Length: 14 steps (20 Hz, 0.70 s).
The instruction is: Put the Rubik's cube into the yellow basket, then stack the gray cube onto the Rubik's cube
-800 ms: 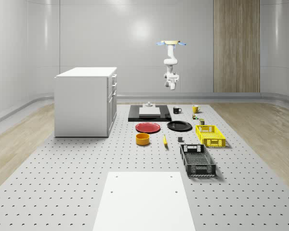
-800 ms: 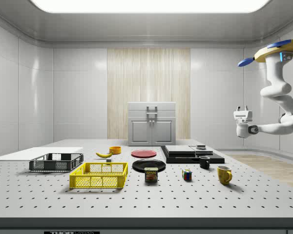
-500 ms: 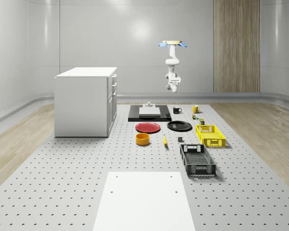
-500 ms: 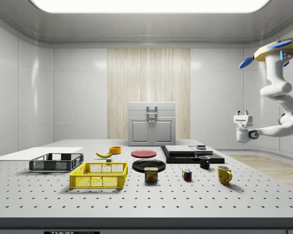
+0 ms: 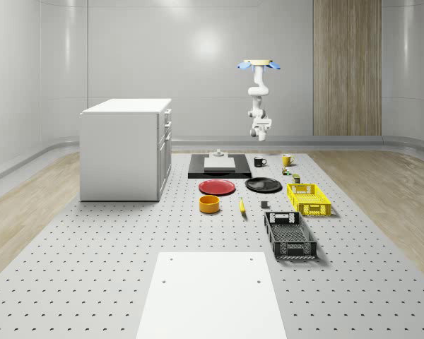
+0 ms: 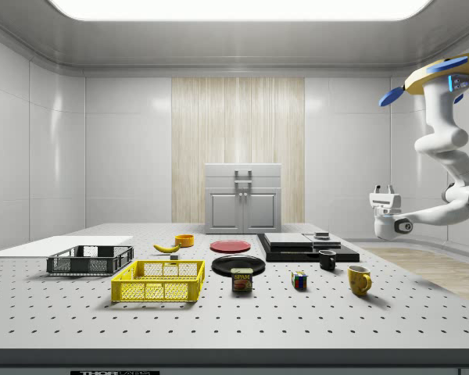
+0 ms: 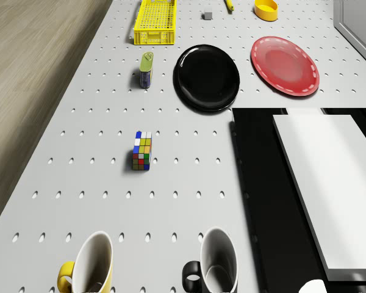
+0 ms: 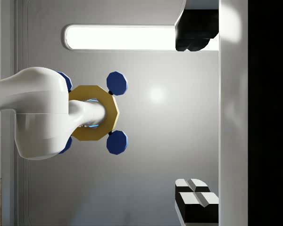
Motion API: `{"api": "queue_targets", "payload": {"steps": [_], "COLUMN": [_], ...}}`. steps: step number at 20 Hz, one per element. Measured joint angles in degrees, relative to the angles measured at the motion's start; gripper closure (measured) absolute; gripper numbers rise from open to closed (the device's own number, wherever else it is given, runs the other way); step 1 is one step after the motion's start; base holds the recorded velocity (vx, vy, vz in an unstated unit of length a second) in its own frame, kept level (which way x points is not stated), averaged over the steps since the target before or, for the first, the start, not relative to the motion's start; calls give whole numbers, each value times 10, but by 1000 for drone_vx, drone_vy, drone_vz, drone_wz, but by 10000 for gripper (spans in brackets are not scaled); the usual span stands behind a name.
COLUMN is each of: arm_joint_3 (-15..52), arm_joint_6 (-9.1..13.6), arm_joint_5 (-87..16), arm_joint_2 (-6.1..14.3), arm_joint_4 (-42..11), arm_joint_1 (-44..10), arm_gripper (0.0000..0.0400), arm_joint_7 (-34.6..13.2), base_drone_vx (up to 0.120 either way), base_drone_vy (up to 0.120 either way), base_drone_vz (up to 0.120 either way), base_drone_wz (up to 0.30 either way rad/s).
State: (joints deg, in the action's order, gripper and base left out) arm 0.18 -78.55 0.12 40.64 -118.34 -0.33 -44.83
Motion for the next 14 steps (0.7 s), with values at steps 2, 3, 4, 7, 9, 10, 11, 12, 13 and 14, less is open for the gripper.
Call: {"api": "queue_targets", "payload": {"steps": [2, 3, 4, 7, 9, 10, 11, 12, 13, 14], "arm_joint_3": [0, 0, 0, 0, 1, 1, 1, 1, 1, 1], "arm_joint_6": [3, 4, 4, 5, 5, 5, 5, 4, 4, 4], "arm_joint_5": [0, 0, 0, 0, 0, 0, 0, 0, 0, 0], "arm_joint_2": [-2, -3, -3, -4, -4, -4, -4, -3, -3, -3], "arm_joint_4": [6, 8, 9, 12, 13, 13, 13, 13, 13, 13], "arm_joint_1": [0, 0, 0, -1, -1, -1, -1, -1, -1, -1], "arm_gripper": [0, 0, 0, 0, 0, 0, 0, 0, 0, 0], "arm_joint_7": [0, 0, 0, 0, 0, 0, 0, 0, 0, 0], "base_drone_vx": [120, 120, 120, 120, 120, 120, 120, 120, 120, 120], "base_drone_vy": [120, 120, 120, 120, 120, 120, 120, 120, 120, 120], "base_drone_vz": [0, 0, 0, 0, 0, 0, 0, 0, 0, 0], "base_drone_wz": [0, 0, 0, 0, 0, 0, 0, 0, 0, 0]}}
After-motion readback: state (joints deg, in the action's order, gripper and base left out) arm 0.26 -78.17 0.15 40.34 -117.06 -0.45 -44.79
